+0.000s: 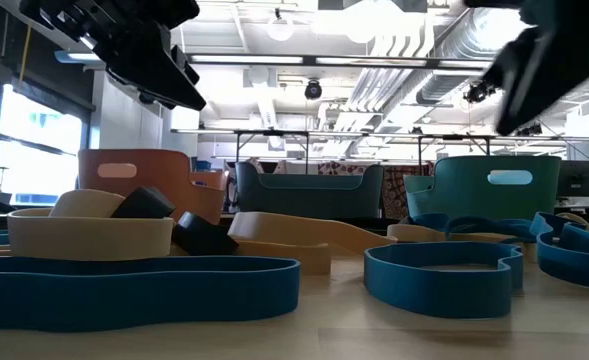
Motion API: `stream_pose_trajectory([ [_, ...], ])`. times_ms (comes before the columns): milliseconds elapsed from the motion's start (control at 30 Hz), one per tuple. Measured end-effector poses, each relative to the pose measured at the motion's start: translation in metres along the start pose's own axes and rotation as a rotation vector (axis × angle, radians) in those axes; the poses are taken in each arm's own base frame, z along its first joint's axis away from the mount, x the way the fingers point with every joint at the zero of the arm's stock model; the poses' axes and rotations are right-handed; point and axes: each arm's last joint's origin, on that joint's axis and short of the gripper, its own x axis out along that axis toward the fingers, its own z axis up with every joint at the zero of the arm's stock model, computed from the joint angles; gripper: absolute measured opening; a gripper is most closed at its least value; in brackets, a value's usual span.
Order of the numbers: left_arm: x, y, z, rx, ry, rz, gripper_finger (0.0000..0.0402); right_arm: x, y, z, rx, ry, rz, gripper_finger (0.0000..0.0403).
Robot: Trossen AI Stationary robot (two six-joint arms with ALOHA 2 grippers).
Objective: Sort rubber bands into baskets
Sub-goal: Put the brown rubber band into the green bin
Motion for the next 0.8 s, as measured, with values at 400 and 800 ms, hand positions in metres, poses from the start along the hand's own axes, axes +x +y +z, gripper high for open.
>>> stream_pose_trajectory([
  [400, 0.000, 0.000, 0.000, -0.005, 0.000, 0.005, 0.0000, 0.048, -0.047, 0.046, 0.037, -0.029, 0.084, 0.0122],
  [800, 0.000, 0.001, 0.000, 0.001, 0.001, 0.008, 0.0000, 0.093, -0.067, 0.053, 0.077, -0.012, 0.108, 0.0122],
])
